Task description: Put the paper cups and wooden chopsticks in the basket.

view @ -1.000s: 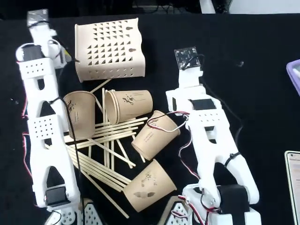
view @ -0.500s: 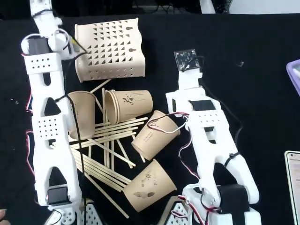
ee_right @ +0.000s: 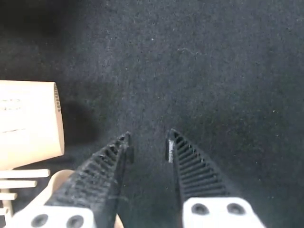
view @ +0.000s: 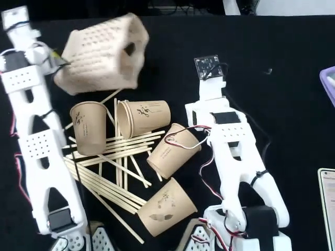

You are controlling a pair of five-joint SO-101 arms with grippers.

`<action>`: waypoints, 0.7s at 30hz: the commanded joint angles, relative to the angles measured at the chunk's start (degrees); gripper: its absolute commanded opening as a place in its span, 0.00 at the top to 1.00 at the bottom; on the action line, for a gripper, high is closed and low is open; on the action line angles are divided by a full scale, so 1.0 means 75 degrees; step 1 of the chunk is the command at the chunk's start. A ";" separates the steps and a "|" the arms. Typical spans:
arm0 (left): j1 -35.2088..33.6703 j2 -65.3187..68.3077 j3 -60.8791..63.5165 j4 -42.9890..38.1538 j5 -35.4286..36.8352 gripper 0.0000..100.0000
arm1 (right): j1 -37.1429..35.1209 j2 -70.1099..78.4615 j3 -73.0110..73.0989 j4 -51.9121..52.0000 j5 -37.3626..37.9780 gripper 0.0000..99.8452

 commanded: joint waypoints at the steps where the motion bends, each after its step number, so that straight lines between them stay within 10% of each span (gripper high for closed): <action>1: -0.0967 0.0258 -0.0193 -0.0551 -0.0105 0.75 | -0.0082 -0.0041 -0.0029 -0.0129 0.0012 0.88; 12: -0.2807 0.0234 -0.0229 -0.1336 -0.0023 0.75 | -0.0105 -0.0041 -0.0029 -0.0129 0.0012 0.88; 21: -0.2374 -0.1875 -0.0205 0.0152 0.1090 0.75 | -0.0117 -0.0041 -0.0029 -0.0129 0.0012 0.88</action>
